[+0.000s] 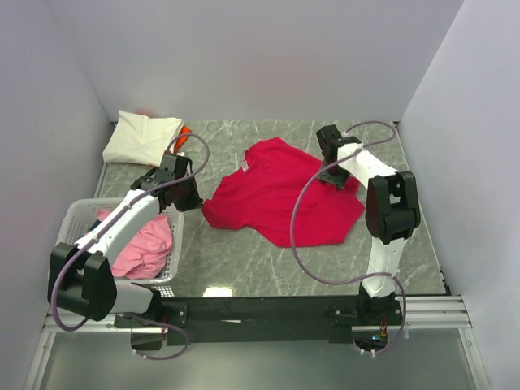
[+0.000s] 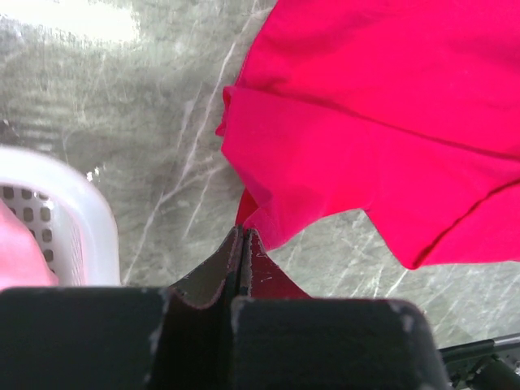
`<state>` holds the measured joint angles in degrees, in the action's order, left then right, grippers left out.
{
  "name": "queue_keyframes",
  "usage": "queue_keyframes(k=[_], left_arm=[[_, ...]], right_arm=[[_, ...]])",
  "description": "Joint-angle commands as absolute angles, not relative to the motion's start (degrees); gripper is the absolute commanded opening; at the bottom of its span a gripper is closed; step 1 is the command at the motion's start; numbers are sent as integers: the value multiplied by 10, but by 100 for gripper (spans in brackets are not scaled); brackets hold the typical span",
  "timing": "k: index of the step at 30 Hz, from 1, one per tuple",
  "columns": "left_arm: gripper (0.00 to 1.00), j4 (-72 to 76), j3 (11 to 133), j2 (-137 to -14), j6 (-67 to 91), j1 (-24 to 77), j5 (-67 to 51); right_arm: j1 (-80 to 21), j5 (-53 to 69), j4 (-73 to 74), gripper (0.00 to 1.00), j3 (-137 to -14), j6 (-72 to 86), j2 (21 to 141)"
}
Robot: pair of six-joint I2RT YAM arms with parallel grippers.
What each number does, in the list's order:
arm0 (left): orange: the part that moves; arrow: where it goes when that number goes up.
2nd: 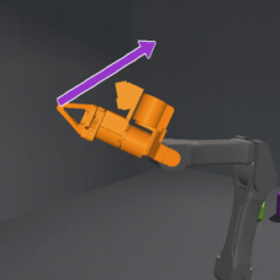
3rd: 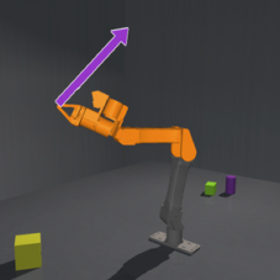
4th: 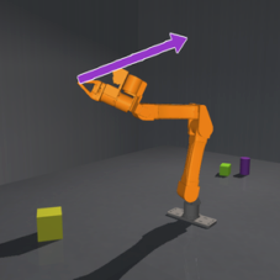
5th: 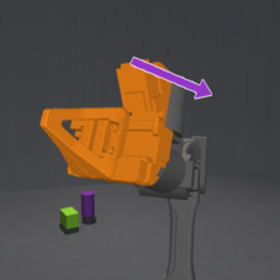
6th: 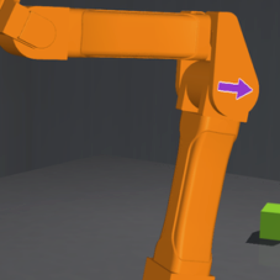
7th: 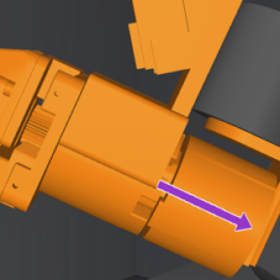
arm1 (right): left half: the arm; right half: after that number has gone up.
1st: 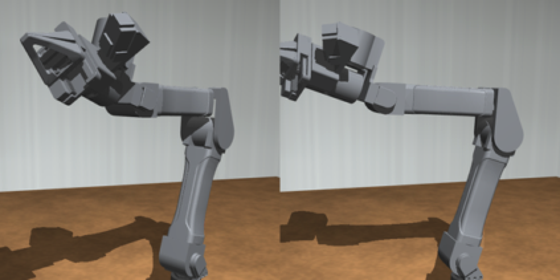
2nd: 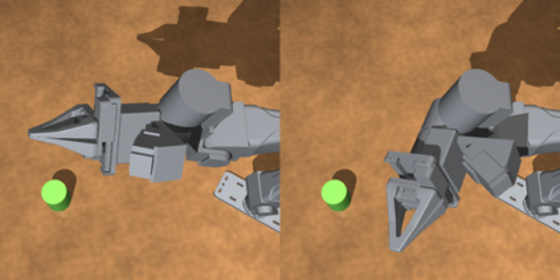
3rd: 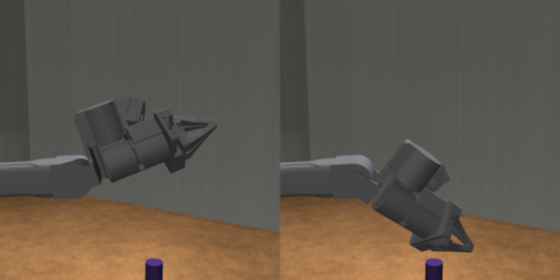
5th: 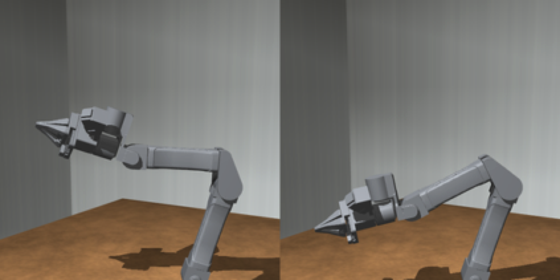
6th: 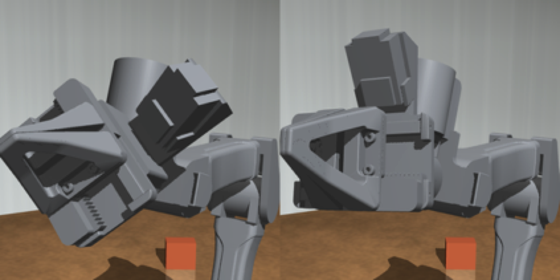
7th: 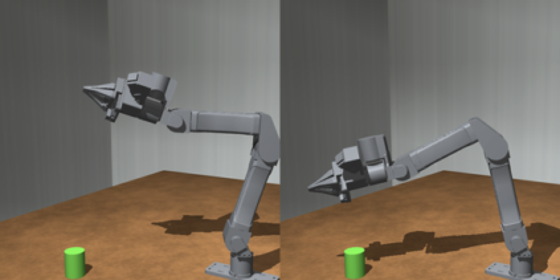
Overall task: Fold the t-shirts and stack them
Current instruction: Flatten the tshirt out
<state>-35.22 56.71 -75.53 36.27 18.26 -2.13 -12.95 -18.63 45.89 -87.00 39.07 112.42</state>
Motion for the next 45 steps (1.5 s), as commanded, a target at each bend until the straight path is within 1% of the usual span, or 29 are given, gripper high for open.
queue_keyframes(k=[1,8,9,16,20,23,24,26,27,29,30,32,33,37,41,45], left_arm=[[1,-347,599,-775,338,178,-25],[1,-358,628,-805,316,175,-31],[0,-363,632,-807,309,172,-30],[1,-362,628,-807,306,164,-34],[1,-363,627,-806,309,163,-33],[1,-360,622,-803,312,162,-34],[1,-360,622,-802,313,161,-36],[0,-361,621,-803,314,160,-37],[1,-359,621,-803,315,159,-38],[0,-358,621,-803,316,158,-40],[0,-355,620,-804,317,156,-40],[1,-352,623,-807,323,154,-48],[0,-349,627,-809,325,149,-54],[1,-341,658,-831,340,142,-75],[1,-345,734,-860,351,134,-76],[1,-357,812,-896,359,117,-82]], right_arm=[[-122,-199,462,56,-843,389,1095],[-109,-207,463,54,-866,383,1122],[-106,-212,463,52,-880,381,1129],[-99,-203,464,49,-898,372,1160],[-98,-202,463,45,-897,370,1164],[-98,-203,463,38,-893,365,1159],[-96,-204,464,33,-891,364,1158],[-95,-204,462,28,-888,359,1153],[-94,-202,461,21,-888,358,1151],[-92,-198,461,15,-887,354,1148],[-91,-194,463,10,-888,353,1146],[-89,-191,467,6,-888,350,1136],[-89,-190,469,1,-889,349,1131],[-79,-188,488,0,-896,329,1083],[-69,-192,519,0,-925,300,1035],[-56,-177,551,0,-985,280,991]])
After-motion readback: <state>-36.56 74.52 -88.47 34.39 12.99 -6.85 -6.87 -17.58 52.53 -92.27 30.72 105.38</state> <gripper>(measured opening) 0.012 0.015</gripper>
